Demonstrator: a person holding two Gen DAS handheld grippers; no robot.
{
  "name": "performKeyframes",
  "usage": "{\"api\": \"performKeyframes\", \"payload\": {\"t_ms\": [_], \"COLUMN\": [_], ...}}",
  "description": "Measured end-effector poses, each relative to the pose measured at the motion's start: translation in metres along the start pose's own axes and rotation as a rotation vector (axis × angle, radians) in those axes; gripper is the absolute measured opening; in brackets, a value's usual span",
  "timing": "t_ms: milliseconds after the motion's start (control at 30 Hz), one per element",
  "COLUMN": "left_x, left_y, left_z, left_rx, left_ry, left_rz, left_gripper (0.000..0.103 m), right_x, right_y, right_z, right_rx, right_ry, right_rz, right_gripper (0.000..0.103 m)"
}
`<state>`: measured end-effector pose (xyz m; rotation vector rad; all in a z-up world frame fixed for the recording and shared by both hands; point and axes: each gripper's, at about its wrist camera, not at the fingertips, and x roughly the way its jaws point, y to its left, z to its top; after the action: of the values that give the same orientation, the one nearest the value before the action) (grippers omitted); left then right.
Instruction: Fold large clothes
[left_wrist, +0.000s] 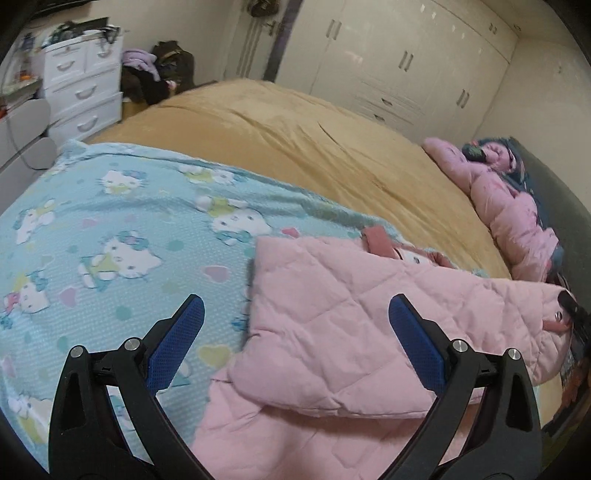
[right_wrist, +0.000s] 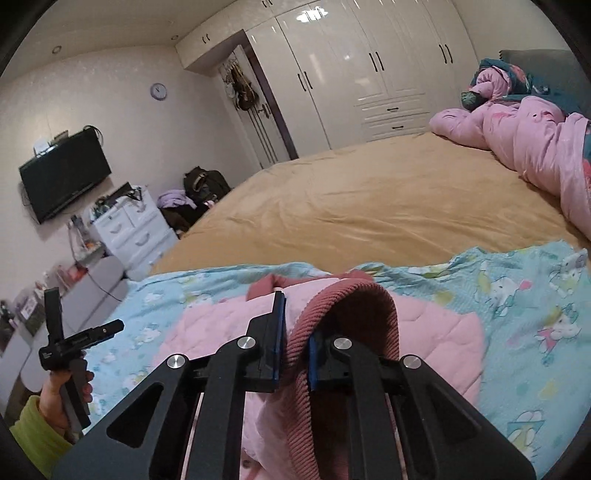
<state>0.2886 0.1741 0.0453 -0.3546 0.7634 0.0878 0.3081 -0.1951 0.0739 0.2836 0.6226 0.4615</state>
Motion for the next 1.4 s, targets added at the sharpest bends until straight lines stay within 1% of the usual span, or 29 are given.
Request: {"api": "performKeyframes", "payload": {"t_ms": [67, 133, 200, 233, 300, 333, 367, 400, 500, 567, 633, 767, 800, 833, 867, 933, 967, 1000, 1033, 1067, 1100, 1167, 1200, 1233, 1267, 1300, 1400], "left_x": [0.018, 0.032, 0.047, 0.052, 0.062, 0.066, 0.069, 0.075, 0.086, 0.096, 0.101, 0.115, 0.117, 0.118, 0.118, 0.118, 0.118, 0.118, 0.118, 0.119, 0.119, 0.119, 0.118, 0.118, 0.118, 0.119, 0.12], "left_y": [-0.009, -0.014, -0.023, -0.028, -0.036, -0.039, -0.043, -0.045, -0.047, -0.047, -0.047, -0.041, -0.04, -0.041, -0.042, -0.043, -0.043, -0.042, -0.042, -0.042, -0.041, -0.042, -0.041, -0.043, -0.043, -0.043, -0.043], "left_z": [-0.002, -0.005, -0.011, -0.014, -0.022, -0.027, -0.029, -0.034, -0.044, -0.05, -0.054, -0.06, -0.061, -0.062, -0.062, -0.063, -0.063, -0.063, -0.063, -0.063, -0.063, -0.064, -0.065, -0.065, -0.066, -0.066, -0.066], "left_rx": [0.008, 0.011, 0.033, 0.044, 0.068, 0.083, 0.1, 0.121, 0.134, 0.139, 0.15, 0.13, 0.128, 0.13, 0.133, 0.143, 0.142, 0.141, 0.14, 0.141, 0.146, 0.15, 0.155, 0.158, 0.161, 0.164, 0.166], "left_ry": [0.04, 0.068, 0.097, 0.11, 0.136, 0.148, 0.158, 0.17, 0.203, 0.244, 0.26, 0.292, 0.294, 0.294, 0.293, 0.291, 0.289, 0.289, 0.287, 0.287, 0.287, 0.284, 0.281, 0.28, 0.28, 0.281, 0.285], "left_rz": [-0.03, -0.061, -0.081, -0.081, -0.097, -0.105, -0.101, -0.089, -0.086, -0.081, -0.071, -0.071, -0.071, -0.069, -0.066, -0.064, -0.066, -0.069, -0.071, -0.071, -0.069, -0.068, -0.067, -0.066, -0.066, -0.066, -0.067], "left_gripper": [0.093, 0.082, 0.055, 0.051, 0.031, 0.027, 0.02, 0.016, 0.016, 0.016, 0.016, 0.016, 0.016, 0.016, 0.016, 0.016, 0.016, 0.016, 0.016, 0.016, 0.016, 0.016, 0.016, 0.016, 0.016, 0.016, 0.016], "right_x": [0.009, 0.018, 0.024, 0.026, 0.032, 0.033, 0.034, 0.034, 0.035, 0.035, 0.037, 0.049, 0.051, 0.053, 0.053, 0.049, 0.043, 0.035, 0.028, 0.023, 0.02, 0.022, 0.026, 0.03, 0.035, 0.04, 0.068], "right_y": [-0.008, -0.019, -0.029, -0.032, -0.032, -0.034, -0.034, -0.034, -0.031, -0.028, -0.027, -0.027, -0.028, -0.03, -0.031, -0.033, -0.035, -0.036, -0.036, -0.035, -0.031, -0.02, -0.009, -0.002, 0.007, 0.016, 0.042], "right_z": [-0.007, -0.017, -0.025, -0.028, -0.035, -0.037, -0.038, -0.038, -0.036, -0.033, -0.03, -0.031, -0.034, -0.036, -0.039, -0.045, -0.049, -0.051, -0.054, -0.056, -0.059, -0.064, -0.067, -0.068, -0.07, -0.072, -0.077], "right_rx": [0.008, 0.031, 0.052, 0.061, 0.07, 0.072, 0.07, 0.065, 0.046, 0.034, 0.024, 0.024, 0.036, 0.04, 0.042, 0.057, 0.066, 0.075, 0.084, 0.094, 0.097, 0.071, 0.042, 0.024, 0.002, -0.018, -0.104], "right_ry": [0.019, 0.046, 0.061, 0.068, 0.076, 0.079, 0.081, 0.08, 0.079, 0.078, 0.077, 0.104, 0.112, 0.124, 0.133, 0.143, 0.129, 0.106, 0.082, 0.06, 0.05, 0.054, 0.065, 0.075, 0.085, 0.096, 0.167], "right_rz": [-0.025, -0.053, -0.069, -0.075, -0.086, -0.089, -0.093, -0.098, -0.115, -0.117, -0.126, -0.149, -0.156, -0.156, -0.166, -0.199, -0.237, -0.286, -0.318, -0.326, -0.315, -0.285, -0.262, -0.247, -0.227, -0.211, -0.2], "right_gripper": [0.01, 0.01, 0.01, 0.01, 0.01, 0.01, 0.01, 0.01, 0.01, 0.01, 0.01, 0.011, 0.016, 0.023, 0.028, 0.044, 0.047, 0.053, 0.057, 0.058, 0.058, 0.058, 0.059, 0.065, 0.068, 0.07, 0.07]}}
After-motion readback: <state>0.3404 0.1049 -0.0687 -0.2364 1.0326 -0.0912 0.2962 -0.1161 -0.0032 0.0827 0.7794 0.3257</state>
